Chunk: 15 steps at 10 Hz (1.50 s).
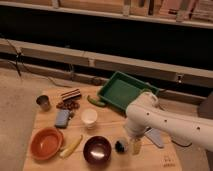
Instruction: Place brush in metal cup
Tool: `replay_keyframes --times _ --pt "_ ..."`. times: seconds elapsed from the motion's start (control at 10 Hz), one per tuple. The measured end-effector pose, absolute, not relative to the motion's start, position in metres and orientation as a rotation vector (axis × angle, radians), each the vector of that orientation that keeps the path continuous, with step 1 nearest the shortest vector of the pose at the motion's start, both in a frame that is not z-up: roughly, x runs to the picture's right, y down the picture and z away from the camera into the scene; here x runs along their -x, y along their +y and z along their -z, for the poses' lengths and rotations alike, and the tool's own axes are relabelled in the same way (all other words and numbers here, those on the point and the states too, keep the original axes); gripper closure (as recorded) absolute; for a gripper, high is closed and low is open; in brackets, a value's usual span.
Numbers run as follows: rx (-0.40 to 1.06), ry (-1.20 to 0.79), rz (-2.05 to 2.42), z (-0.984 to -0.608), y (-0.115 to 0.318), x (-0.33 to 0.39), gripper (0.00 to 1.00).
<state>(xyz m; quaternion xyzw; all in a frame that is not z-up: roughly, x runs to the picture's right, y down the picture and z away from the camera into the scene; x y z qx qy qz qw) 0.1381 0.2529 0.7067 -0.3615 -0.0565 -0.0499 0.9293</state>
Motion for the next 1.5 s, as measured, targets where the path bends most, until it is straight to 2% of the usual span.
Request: replay_keyframes --times 0.5,1.0,1.5 --pt "0.75 -0.103 -0.036 -0.734 0.275 -0.161 0.2" --pt "0.732 -0.068 -0.125 -0.742 0.292 -0.177 0.2" --pt "0.72 -0.051 -0.091 -0.757 0.285 -0.178 0.2"
